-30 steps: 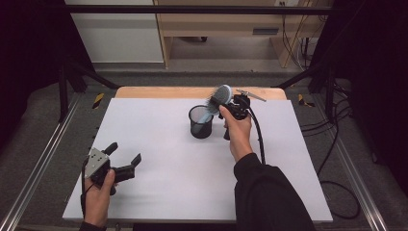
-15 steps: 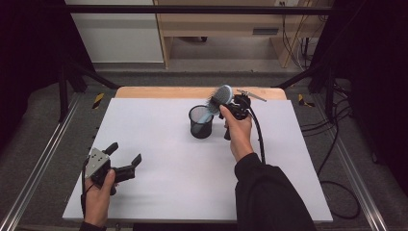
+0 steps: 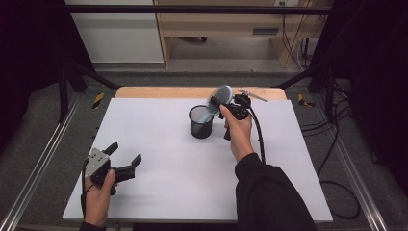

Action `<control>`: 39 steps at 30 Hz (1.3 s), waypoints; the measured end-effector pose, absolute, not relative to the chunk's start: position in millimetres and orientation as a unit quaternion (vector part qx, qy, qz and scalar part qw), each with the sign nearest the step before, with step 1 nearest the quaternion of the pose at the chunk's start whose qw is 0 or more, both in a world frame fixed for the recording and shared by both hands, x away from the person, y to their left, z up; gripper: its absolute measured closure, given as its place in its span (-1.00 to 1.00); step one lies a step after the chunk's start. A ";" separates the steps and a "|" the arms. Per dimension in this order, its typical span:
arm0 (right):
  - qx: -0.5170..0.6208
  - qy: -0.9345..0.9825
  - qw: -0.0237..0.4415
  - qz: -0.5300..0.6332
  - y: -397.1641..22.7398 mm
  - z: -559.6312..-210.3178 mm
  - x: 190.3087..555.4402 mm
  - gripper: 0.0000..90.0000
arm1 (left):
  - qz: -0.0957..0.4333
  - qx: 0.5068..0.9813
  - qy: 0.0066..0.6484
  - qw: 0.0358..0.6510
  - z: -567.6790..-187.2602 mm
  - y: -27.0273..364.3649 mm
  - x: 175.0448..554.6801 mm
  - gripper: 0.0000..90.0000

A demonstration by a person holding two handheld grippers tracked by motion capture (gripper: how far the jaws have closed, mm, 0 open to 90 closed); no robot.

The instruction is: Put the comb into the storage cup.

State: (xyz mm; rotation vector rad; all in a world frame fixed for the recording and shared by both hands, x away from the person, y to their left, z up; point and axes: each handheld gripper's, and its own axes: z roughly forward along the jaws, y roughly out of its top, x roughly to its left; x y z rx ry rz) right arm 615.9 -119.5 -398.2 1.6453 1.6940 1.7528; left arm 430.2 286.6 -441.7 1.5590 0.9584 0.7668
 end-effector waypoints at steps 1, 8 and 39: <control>0.557 0.573 0.100 0.593 -119.5 -398.1 615.9 -0.01 | 0.324 0.658 0.405 0.547 -441.8 286.6 430.3 -0.95; 0.555 0.577 0.097 0.592 -120.6 -398.0 615.9 -0.04 | 0.324 0.657 0.406 0.547 -441.7 287.1 430.2 -0.95; 0.555 0.587 0.072 0.586 -119.0 -399.6 617.2 -0.31 | 0.324 0.657 0.406 0.546 -441.8 286.9 430.2 -0.95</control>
